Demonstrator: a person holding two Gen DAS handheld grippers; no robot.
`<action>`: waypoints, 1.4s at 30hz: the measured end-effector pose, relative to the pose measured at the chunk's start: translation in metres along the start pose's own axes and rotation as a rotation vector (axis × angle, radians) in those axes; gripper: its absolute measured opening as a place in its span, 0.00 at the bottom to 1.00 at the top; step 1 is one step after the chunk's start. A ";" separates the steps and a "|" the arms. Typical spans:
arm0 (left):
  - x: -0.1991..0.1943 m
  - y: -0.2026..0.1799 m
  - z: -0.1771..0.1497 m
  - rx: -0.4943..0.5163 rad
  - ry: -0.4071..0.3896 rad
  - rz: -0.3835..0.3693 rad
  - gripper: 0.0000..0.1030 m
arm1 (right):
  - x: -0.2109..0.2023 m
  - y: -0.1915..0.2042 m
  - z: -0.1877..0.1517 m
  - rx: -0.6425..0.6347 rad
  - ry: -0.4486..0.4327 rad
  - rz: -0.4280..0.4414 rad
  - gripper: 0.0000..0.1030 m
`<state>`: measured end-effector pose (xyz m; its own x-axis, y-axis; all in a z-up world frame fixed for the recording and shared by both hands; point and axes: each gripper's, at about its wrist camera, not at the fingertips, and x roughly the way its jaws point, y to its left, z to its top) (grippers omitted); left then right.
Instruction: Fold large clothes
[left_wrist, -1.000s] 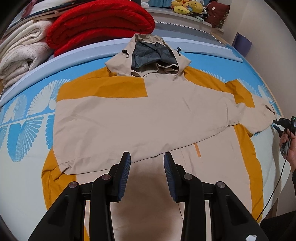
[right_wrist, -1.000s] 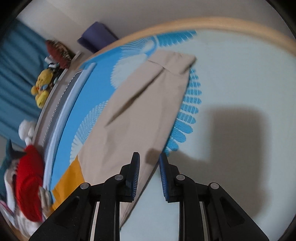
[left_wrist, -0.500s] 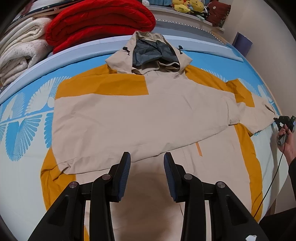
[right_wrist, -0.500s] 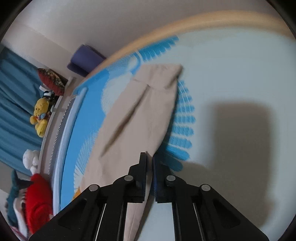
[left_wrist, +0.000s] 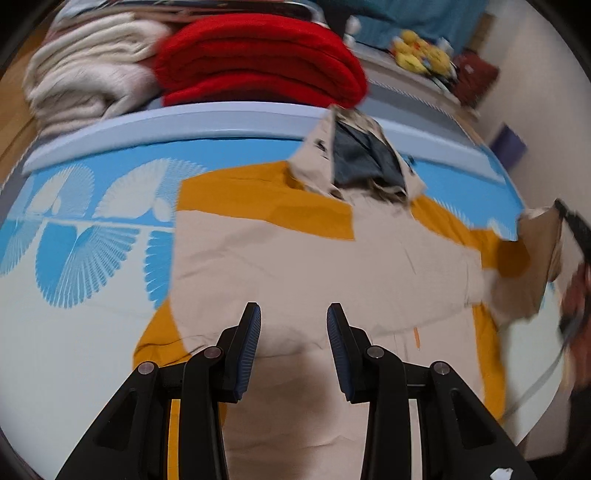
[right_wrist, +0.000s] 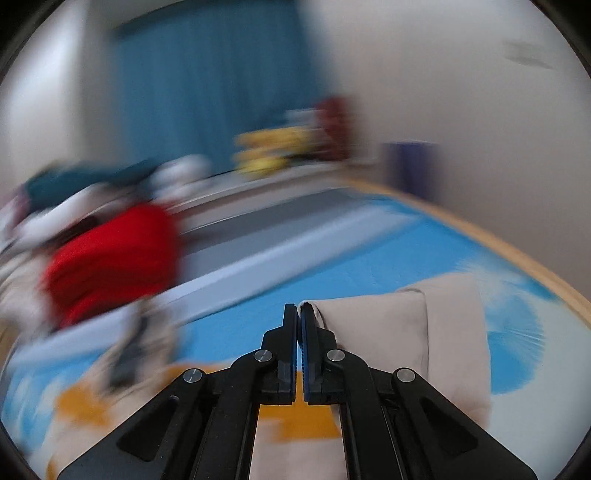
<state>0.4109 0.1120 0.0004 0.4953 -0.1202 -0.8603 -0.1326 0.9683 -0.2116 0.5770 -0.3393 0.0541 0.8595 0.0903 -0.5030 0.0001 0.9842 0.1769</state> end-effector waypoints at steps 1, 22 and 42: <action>-0.001 0.006 0.002 -0.019 0.004 -0.004 0.32 | -0.006 0.034 -0.007 -0.038 0.027 0.080 0.02; 0.028 -0.005 -0.003 -0.041 0.088 -0.069 0.32 | -0.014 0.078 -0.126 0.212 0.556 0.109 0.28; 0.140 -0.097 -0.051 0.129 0.210 -0.132 0.60 | 0.067 0.027 -0.212 0.555 0.878 0.031 0.19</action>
<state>0.4494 -0.0102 -0.1228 0.3104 -0.2769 -0.9094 0.0387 0.9595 -0.2790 0.5268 -0.2743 -0.1541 0.1880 0.4126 -0.8913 0.4109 0.7912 0.4530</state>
